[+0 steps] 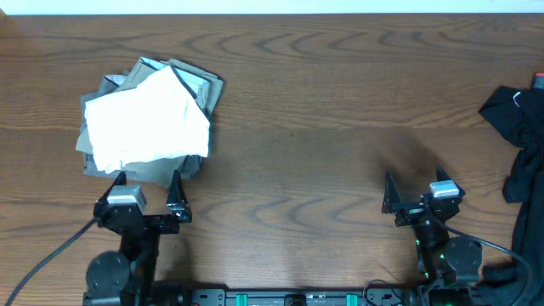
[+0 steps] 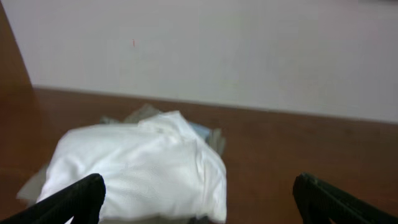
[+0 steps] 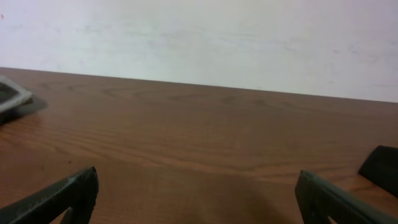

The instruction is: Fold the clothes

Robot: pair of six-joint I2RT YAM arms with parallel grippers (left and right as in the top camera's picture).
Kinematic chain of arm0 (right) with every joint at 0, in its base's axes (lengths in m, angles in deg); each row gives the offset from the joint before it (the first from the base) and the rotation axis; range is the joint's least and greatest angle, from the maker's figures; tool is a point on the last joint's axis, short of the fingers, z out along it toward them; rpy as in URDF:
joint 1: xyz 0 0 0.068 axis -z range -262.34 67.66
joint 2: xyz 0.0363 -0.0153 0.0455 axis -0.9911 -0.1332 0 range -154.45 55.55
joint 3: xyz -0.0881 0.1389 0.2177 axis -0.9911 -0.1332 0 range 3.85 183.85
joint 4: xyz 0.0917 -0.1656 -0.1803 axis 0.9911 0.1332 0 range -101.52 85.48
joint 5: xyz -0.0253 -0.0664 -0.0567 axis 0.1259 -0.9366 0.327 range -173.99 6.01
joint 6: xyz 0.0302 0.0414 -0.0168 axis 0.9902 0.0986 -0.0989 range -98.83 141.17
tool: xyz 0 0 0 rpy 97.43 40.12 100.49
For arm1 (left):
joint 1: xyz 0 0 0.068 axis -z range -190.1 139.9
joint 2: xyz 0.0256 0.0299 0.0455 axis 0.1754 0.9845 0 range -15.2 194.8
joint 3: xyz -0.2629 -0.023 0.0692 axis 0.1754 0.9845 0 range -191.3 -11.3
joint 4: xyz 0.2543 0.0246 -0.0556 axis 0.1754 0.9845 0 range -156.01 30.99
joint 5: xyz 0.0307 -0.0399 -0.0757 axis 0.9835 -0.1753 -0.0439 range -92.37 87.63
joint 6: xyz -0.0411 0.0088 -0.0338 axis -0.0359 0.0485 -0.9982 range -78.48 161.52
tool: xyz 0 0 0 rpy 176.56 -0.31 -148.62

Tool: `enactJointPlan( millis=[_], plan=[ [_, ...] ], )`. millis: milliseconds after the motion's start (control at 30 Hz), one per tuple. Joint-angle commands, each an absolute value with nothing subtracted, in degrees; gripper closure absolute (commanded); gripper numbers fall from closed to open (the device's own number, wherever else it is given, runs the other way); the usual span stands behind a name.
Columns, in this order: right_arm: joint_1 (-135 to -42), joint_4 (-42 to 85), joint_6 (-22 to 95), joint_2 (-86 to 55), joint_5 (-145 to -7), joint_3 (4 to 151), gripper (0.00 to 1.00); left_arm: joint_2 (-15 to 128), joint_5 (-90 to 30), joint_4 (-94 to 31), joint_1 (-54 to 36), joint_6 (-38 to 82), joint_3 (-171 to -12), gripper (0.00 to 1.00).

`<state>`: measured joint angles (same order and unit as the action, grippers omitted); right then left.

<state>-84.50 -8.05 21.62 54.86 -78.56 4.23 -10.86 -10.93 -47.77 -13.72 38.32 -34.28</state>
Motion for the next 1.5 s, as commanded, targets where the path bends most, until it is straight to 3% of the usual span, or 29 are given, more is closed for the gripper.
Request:
enactJointPlan(
  millis=[0, 300, 1467],
  plan=[
    [-84.0, -7.8, 22.4, 55.2, -78.6, 4.2, 0.01, -15.3, -10.2, -50.2, -13.0, 37.8, -29.2, 0.02],
    [-84.0, -7.8, 22.4, 55.2, -78.6, 4.2, 0.01, -15.1, -8.7, -62.6, -10.4, 37.8, -17.2, 0.02],
    [-84.0, -7.8, 22.4, 55.2, -78.6, 4.2, 0.01, -15.0, -8.5, -62.7, -10.1, 37.8, -11.5, 0.02]
  ],
)
